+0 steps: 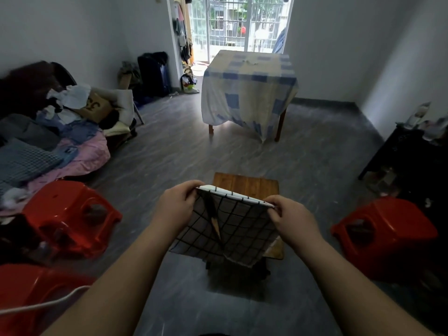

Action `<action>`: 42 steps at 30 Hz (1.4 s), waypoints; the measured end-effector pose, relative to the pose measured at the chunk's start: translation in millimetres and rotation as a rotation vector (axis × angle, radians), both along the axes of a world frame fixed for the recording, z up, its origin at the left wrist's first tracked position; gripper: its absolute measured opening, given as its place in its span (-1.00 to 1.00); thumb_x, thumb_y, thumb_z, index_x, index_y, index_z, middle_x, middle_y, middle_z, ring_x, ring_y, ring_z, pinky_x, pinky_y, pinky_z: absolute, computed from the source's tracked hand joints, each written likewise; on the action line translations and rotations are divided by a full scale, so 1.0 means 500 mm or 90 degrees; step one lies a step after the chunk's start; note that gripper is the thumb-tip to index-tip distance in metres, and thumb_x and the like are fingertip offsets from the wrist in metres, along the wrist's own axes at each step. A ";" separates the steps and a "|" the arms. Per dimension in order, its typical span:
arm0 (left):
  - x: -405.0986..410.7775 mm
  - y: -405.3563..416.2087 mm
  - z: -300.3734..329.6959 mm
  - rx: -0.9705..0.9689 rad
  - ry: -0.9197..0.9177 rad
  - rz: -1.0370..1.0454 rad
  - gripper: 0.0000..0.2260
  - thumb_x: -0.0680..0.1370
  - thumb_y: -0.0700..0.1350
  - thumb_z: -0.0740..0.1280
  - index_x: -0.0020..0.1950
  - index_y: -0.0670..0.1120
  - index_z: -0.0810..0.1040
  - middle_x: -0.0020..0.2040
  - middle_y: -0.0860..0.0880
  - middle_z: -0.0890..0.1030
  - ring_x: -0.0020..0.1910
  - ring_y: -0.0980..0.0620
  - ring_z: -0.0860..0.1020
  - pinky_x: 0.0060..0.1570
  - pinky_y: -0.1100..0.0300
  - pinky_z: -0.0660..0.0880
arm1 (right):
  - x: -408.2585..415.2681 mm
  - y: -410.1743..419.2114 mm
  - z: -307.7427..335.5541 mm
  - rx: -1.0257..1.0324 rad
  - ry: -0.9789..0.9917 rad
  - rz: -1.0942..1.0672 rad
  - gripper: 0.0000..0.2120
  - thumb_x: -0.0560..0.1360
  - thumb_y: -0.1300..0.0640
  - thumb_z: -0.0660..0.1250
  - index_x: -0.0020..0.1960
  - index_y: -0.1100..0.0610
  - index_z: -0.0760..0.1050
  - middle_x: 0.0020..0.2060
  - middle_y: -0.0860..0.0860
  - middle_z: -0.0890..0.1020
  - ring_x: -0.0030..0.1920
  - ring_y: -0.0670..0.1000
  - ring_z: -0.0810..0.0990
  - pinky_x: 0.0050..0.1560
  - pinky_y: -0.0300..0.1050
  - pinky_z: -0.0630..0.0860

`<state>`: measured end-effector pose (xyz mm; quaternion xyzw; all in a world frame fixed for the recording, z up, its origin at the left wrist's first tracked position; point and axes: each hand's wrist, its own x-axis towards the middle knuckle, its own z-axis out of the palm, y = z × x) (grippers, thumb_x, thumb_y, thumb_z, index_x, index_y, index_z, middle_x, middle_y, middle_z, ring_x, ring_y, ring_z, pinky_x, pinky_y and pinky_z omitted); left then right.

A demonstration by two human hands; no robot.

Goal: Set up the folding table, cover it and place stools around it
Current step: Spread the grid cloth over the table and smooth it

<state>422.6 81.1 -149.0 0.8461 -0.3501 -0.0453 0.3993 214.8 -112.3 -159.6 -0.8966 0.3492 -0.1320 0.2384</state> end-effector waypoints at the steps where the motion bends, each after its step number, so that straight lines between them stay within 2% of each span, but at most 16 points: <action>1: 0.014 -0.013 -0.002 0.009 -0.006 0.009 -0.76 0.59 -0.17 0.29 0.11 0.12 0.66 0.05 0.08 0.70 0.08 0.01 0.62 0.08 0.04 0.53 | 0.013 -0.019 -0.010 0.007 0.022 0.001 -0.82 0.51 -0.01 0.27 0.09 -0.16 0.55 -0.01 -0.14 0.67 0.02 0.00 0.62 -0.05 -0.02 0.55; 5: 0.084 -0.058 -0.016 0.059 -0.028 0.035 -0.77 0.60 -0.15 0.28 0.12 0.13 0.65 0.08 0.04 0.69 0.08 -0.05 0.61 0.00 0.06 0.50 | 0.071 -0.081 -0.041 0.046 0.058 -0.008 -0.86 0.54 0.00 0.27 0.02 -0.13 0.59 -0.05 -0.11 0.68 0.01 0.02 0.63 -0.07 -0.04 0.55; 10: 0.199 -0.106 -0.047 0.065 0.021 0.041 -0.79 0.62 -0.10 0.27 0.10 0.16 0.64 0.04 0.10 0.69 0.06 0.01 0.61 -0.01 0.08 0.50 | 0.171 -0.126 -0.028 0.075 -0.070 -0.058 -0.84 0.52 0.13 0.32 -0.01 -0.05 0.65 -0.10 -0.12 0.69 -0.04 -0.04 0.62 -0.02 -0.03 0.55; 15: 0.295 -0.182 -0.051 0.036 0.103 -0.016 -0.80 0.59 -0.16 0.33 0.03 0.10 0.69 -0.06 0.16 0.69 0.01 0.13 0.60 -0.06 0.27 0.43 | 0.249 -0.172 0.002 0.071 -0.136 -0.108 -0.82 0.52 0.25 0.33 -0.04 0.04 0.66 -0.14 -0.09 0.68 -0.07 -0.07 0.60 -0.07 -0.18 0.47; 18: 0.329 -0.228 -0.055 0.000 0.144 -0.030 -0.83 0.59 -0.21 0.34 0.04 -0.03 0.71 -0.08 0.10 0.67 -0.02 0.13 0.59 -0.16 0.54 0.35 | 0.283 -0.197 0.009 0.109 -0.198 -0.143 -0.77 0.50 0.28 0.34 -0.15 -0.04 0.61 -0.22 -0.17 0.65 -0.11 -0.16 0.60 -0.19 -0.44 0.39; 19: 0.338 -0.242 -0.056 -0.022 0.155 -0.024 -0.83 0.59 -0.23 0.33 0.05 -0.07 0.71 -0.09 0.09 0.67 -0.01 0.11 0.60 -0.17 0.58 0.33 | 0.289 -0.204 0.011 0.107 -0.213 -0.152 -0.75 0.49 0.27 0.35 -0.18 -0.08 0.59 -0.24 -0.18 0.64 -0.12 -0.20 0.59 -0.21 -0.48 0.37; 21: 0.350 -0.268 -0.055 -0.065 0.180 -0.008 -0.82 0.59 -0.25 0.32 0.06 -0.12 0.70 -0.06 0.04 0.68 0.02 0.07 0.61 -0.10 0.49 0.38 | 0.296 -0.218 0.015 0.070 -0.205 -0.156 -0.81 0.49 0.20 0.37 -0.20 -0.08 0.56 -0.23 -0.16 0.63 -0.14 -0.20 0.57 -0.20 -0.39 0.39; 23: 0.357 -0.287 -0.052 -0.075 0.179 -0.006 -0.82 0.59 -0.25 0.31 0.07 -0.11 0.70 -0.04 0.01 0.69 0.03 0.04 0.62 -0.02 0.32 0.41 | 0.292 -0.239 0.016 0.010 -0.141 -0.175 -0.92 0.51 0.06 0.37 -0.16 -0.03 0.55 -0.19 -0.12 0.60 -0.15 -0.10 0.54 -0.19 -0.16 0.39; 25: 0.370 -0.303 -0.050 -0.045 0.145 -0.024 -0.82 0.59 -0.21 0.32 0.06 -0.04 0.70 -0.03 0.04 0.70 0.02 0.05 0.62 0.00 0.23 0.44 | 0.287 -0.260 0.015 -0.036 -0.087 -0.204 -0.86 0.52 -0.02 0.36 -0.17 0.00 0.51 -0.20 -0.09 0.54 -0.15 -0.04 0.50 -0.19 -0.09 0.34; 27: 0.382 -0.316 -0.048 0.032 0.087 -0.045 -0.83 0.58 -0.11 0.33 0.04 0.08 0.69 -0.03 0.09 0.71 0.00 0.06 0.63 0.02 0.14 0.51 | 0.289 -0.278 0.024 -0.036 -0.131 -0.207 -0.83 0.51 0.02 0.38 -0.22 0.04 0.49 -0.25 -0.08 0.52 -0.18 -0.02 0.50 -0.22 -0.11 0.31; 29: 0.387 -0.329 -0.041 0.108 0.044 -0.046 -0.85 0.57 -0.05 0.33 0.04 0.12 0.67 -0.01 0.08 0.71 0.02 0.01 0.63 0.03 0.07 0.54 | 0.293 -0.291 0.037 -0.021 -0.203 -0.180 -0.84 0.49 0.10 0.42 -0.24 0.05 0.49 -0.27 -0.07 0.53 -0.21 -0.09 0.49 -0.27 -0.27 0.29; 32: 0.371 -0.351 -0.030 0.183 0.018 -0.044 -0.81 0.55 -0.09 0.29 0.07 0.13 0.64 0.08 0.05 0.69 0.10 -0.04 0.61 0.04 0.07 0.53 | 0.305 -0.299 0.062 -0.009 -0.280 -0.115 -0.86 0.46 0.18 0.44 -0.22 0.03 0.52 -0.27 -0.09 0.56 -0.20 -0.15 0.50 -0.22 -0.41 0.34; 34: 0.351 -0.372 -0.023 0.204 0.021 -0.057 -0.72 0.53 -0.12 0.31 0.21 0.10 0.60 0.21 0.02 0.64 0.21 -0.04 0.56 0.16 0.09 0.49 | 0.313 -0.305 0.069 -0.015 -0.321 -0.074 -0.83 0.44 0.23 0.47 -0.22 0.03 0.52 -0.28 -0.08 0.57 -0.20 -0.13 0.51 -0.21 -0.43 0.35; 36: 0.326 -0.402 -0.012 0.182 0.017 -0.126 -0.59 0.51 -0.15 0.36 0.36 0.02 0.51 0.34 -0.03 0.55 0.34 -0.04 0.48 0.32 0.15 0.37 | 0.319 -0.315 0.070 -0.029 -0.348 -0.048 -0.82 0.42 0.26 0.48 -0.21 0.05 0.53 -0.28 -0.06 0.57 -0.21 -0.11 0.51 -0.18 -0.38 0.37; 38: 0.287 -0.433 0.015 0.115 0.030 -0.229 -0.50 0.49 -0.14 0.44 0.42 0.00 0.44 0.39 -0.01 0.47 0.39 0.03 0.40 0.36 0.26 0.25 | 0.324 -0.327 0.070 -0.038 -0.345 -0.018 -0.86 0.41 0.28 0.48 -0.20 0.10 0.55 -0.27 -0.05 0.57 -0.21 -0.12 0.50 -0.17 -0.40 0.37; 42: 0.215 -0.497 0.075 -0.056 0.092 -0.384 -0.54 0.48 -0.08 0.51 0.33 0.13 0.48 0.25 0.12 0.57 0.24 0.24 0.50 0.27 0.27 0.40 | 0.322 -0.343 0.084 -0.059 -0.350 0.047 -0.86 0.40 0.27 0.49 -0.16 0.12 0.55 -0.26 -0.06 0.54 -0.19 -0.13 0.49 -0.15 -0.45 0.35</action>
